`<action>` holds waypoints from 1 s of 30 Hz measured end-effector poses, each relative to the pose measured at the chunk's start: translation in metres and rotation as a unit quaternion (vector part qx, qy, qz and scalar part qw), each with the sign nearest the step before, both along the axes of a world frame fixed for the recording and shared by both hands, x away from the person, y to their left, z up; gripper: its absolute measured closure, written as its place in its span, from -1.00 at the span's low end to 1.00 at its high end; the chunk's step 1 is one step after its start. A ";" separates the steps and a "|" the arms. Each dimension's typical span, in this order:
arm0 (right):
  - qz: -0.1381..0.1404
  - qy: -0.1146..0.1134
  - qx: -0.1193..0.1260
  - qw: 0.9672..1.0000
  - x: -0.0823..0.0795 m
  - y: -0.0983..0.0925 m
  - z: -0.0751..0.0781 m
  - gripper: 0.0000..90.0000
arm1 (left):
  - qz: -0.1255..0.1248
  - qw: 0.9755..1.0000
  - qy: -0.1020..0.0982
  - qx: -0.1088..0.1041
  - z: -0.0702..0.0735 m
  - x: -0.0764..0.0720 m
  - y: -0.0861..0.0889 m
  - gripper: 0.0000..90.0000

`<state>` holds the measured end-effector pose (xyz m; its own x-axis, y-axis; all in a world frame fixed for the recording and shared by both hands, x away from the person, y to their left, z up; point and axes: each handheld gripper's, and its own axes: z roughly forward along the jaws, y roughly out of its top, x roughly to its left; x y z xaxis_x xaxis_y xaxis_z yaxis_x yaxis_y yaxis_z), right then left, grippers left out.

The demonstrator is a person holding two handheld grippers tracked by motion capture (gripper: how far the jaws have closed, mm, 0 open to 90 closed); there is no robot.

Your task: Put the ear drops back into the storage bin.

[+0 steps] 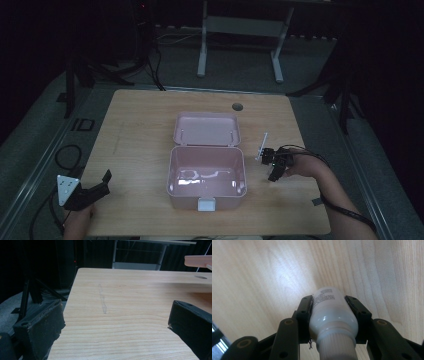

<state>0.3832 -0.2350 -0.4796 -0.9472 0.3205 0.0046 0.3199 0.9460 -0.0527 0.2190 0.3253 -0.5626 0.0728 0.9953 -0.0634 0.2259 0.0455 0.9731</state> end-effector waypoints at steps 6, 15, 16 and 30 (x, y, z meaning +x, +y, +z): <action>0.039 -0.002 0.001 0.999 -0.008 -0.002 0.007 0.32 | 0.000 1.000 0.000 0.000 0.000 0.000 0.000 -0.99; 0.132 -0.005 0.003 0.991 -0.025 0.002 0.008 0.32 | 0.000 1.000 0.000 0.000 0.000 0.000 0.000 -0.99; 0.139 -0.004 0.002 0.990 -0.027 0.003 0.007 0.32 | 0.000 1.000 0.000 0.000 0.000 0.000 0.000 -0.99; 0.199 0.010 -0.023 0.980 -0.046 0.015 0.007 0.32 | 0.001 1.000 0.000 0.001 0.000 0.000 0.000 -0.99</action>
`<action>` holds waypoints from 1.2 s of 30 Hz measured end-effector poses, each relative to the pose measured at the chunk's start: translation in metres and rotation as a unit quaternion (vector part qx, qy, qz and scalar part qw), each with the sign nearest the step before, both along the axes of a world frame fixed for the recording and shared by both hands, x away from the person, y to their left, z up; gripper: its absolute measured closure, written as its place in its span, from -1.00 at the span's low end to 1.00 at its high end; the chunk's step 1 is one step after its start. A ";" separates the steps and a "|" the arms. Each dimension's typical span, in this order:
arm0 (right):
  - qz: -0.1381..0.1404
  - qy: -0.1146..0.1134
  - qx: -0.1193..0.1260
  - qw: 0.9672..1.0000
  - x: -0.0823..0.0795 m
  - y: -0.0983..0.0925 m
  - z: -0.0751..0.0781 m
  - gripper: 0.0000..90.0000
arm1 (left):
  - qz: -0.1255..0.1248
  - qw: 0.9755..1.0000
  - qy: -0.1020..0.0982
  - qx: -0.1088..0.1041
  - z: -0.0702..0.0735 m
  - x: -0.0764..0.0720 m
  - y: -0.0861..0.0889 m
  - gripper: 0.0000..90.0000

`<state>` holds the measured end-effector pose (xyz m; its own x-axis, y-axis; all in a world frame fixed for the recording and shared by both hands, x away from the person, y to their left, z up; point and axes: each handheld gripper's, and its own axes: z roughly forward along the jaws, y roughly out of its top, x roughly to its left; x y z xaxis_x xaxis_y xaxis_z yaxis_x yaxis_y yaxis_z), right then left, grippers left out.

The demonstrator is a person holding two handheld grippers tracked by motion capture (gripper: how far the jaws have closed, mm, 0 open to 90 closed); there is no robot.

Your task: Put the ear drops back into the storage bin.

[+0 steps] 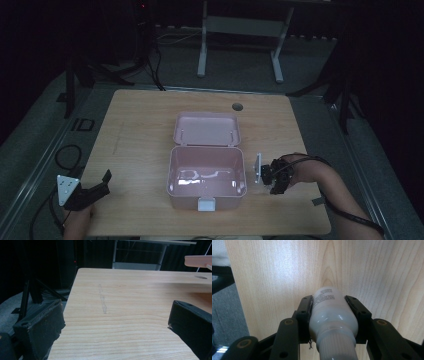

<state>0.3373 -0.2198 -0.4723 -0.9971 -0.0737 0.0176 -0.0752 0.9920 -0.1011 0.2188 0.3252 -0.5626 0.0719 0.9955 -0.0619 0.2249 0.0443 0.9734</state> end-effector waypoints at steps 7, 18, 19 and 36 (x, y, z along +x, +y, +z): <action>-0.018 -0.005 0.002 1.000 0.002 0.001 0.004 0.32 | 0.000 1.000 0.001 0.000 0.000 0.000 0.000 -0.99; -0.025 -0.002 0.026 0.999 0.001 0.008 0.024 0.32 | 0.000 1.000 0.002 -0.001 0.000 0.000 0.000 -0.99; -0.022 -0.007 0.031 0.999 0.000 0.009 0.028 0.32 | 0.000 1.000 0.001 0.000 0.000 0.000 0.000 -0.99; -0.019 -0.017 0.044 0.999 -0.004 0.020 0.072 0.32 | 0.000 1.000 0.001 0.000 0.000 0.000 0.000 -0.99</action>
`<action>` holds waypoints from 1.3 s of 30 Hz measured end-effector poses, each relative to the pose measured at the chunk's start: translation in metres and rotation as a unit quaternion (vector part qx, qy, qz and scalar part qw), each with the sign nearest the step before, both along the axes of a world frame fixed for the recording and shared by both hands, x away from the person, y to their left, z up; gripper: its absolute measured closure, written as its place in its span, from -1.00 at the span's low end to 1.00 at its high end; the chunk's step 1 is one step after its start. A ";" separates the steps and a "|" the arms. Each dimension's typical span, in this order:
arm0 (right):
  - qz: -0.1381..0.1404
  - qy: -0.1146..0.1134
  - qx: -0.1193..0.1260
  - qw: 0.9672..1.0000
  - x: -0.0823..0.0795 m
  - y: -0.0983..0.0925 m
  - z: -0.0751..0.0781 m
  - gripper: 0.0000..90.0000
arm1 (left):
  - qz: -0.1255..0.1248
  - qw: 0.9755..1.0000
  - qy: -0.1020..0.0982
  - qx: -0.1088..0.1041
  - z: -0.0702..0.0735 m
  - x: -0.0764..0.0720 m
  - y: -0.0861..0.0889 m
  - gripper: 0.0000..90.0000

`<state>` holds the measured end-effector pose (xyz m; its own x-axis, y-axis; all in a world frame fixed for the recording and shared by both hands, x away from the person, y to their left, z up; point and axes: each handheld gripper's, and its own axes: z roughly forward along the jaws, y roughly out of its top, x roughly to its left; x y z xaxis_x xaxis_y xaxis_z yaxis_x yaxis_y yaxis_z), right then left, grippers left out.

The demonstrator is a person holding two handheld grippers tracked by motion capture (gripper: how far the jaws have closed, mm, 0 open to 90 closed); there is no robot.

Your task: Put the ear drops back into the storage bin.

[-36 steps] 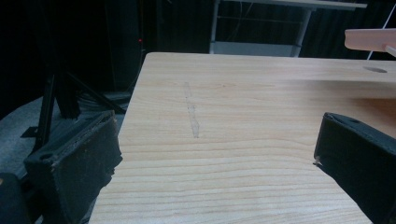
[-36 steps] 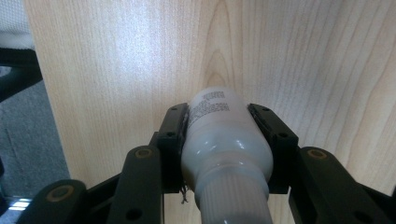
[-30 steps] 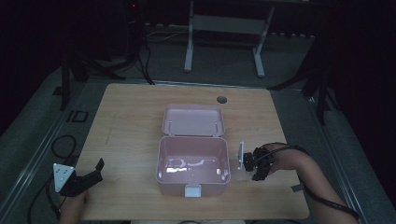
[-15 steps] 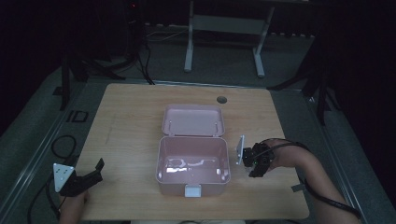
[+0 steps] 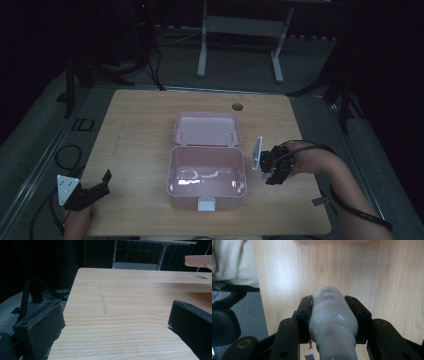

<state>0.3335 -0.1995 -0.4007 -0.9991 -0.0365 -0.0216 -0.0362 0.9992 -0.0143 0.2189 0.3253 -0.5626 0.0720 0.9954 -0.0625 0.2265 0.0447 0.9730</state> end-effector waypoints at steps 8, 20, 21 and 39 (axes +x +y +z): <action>-0.002 -0.003 -0.003 1.000 0.000 0.008 0.020 0.32 | 0.000 1.000 -0.001 0.000 0.000 0.000 0.000 -0.99; 0.009 -0.013 -0.007 1.000 -0.004 0.026 0.046 0.32 | 0.000 1.000 -0.001 0.000 0.000 0.000 0.000 -0.99; 0.012 -0.013 -0.007 1.000 -0.004 0.028 0.047 0.32 | 0.000 1.000 -0.001 0.000 0.000 0.000 0.000 -0.99; 0.029 -0.004 0.006 1.000 -0.009 0.061 0.047 0.32 | 0.000 1.000 -0.001 0.001 0.000 0.000 0.000 -0.99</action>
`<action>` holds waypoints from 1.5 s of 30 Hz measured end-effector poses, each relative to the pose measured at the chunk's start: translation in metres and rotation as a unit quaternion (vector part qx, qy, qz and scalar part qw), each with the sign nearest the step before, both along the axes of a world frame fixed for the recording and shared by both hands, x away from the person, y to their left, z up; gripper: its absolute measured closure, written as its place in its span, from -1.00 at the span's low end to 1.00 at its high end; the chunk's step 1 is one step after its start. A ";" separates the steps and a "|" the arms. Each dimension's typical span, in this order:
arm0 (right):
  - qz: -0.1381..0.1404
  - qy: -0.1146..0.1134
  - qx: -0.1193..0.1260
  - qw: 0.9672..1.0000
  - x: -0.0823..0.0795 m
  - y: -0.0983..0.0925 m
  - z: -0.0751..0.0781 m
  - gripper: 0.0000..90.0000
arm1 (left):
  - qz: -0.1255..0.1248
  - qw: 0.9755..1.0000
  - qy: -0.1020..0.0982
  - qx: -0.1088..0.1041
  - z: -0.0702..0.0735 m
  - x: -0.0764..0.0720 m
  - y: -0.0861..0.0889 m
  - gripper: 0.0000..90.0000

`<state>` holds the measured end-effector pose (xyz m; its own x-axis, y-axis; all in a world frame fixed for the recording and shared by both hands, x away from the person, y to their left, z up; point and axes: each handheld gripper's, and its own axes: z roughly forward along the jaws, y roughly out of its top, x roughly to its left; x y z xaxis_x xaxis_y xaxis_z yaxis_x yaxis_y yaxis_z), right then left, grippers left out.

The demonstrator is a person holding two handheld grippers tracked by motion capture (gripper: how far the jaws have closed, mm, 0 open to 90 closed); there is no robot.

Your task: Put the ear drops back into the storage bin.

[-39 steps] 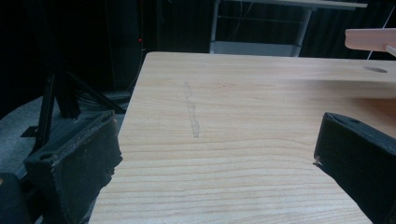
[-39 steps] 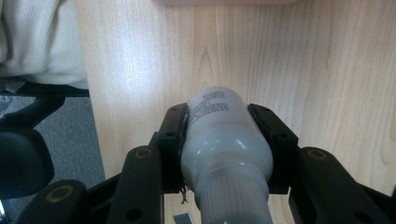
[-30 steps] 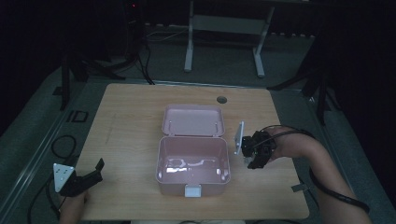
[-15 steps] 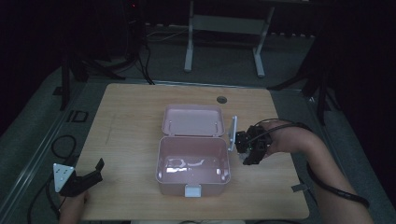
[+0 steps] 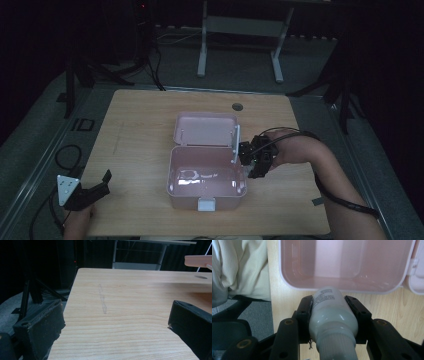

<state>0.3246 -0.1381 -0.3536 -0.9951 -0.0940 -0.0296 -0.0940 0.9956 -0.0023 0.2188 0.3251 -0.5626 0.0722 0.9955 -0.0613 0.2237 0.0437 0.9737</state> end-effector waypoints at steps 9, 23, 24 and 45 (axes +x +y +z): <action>0.021 0.005 -0.005 1.000 -0.002 0.021 -0.003 0.32 | 0.000 1.000 0.000 0.000 0.000 0.000 0.000 -0.99; 0.048 0.013 -0.017 0.999 -0.003 0.044 -0.015 0.32 | -0.001 1.000 0.000 -0.001 0.000 0.000 0.000 -0.99; 0.050 0.013 -0.017 0.999 -0.003 0.046 -0.017 0.32 | -0.001 1.000 -0.001 -0.001 0.000 0.000 0.000 -0.99; 0.056 0.026 -0.041 0.997 0.000 0.055 -0.060 0.32 | -0.001 1.000 0.000 -0.001 0.000 0.000 0.000 -0.99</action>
<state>0.3242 -0.0831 -0.4139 -0.9784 -0.2039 0.0347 -0.2061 0.9756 -0.0760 0.2188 0.3252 -0.5626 0.0735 0.9953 -0.0625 0.2235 0.0446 0.9737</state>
